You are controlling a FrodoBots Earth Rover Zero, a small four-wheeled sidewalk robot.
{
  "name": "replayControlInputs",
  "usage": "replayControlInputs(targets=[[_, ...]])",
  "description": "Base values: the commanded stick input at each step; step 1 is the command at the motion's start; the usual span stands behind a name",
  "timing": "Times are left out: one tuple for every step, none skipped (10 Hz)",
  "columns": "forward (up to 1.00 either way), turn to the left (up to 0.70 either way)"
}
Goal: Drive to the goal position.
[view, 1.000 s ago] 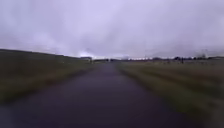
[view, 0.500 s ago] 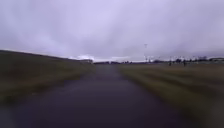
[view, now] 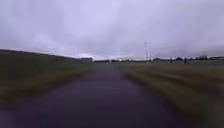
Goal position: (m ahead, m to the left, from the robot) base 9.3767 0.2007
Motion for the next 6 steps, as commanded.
replayControlInputs(targets=[[1.00,0.05],[1.00,0.07],[1.00,0.09],[1.00,0.12],[1.00,0.14],[1.00,0.00]])
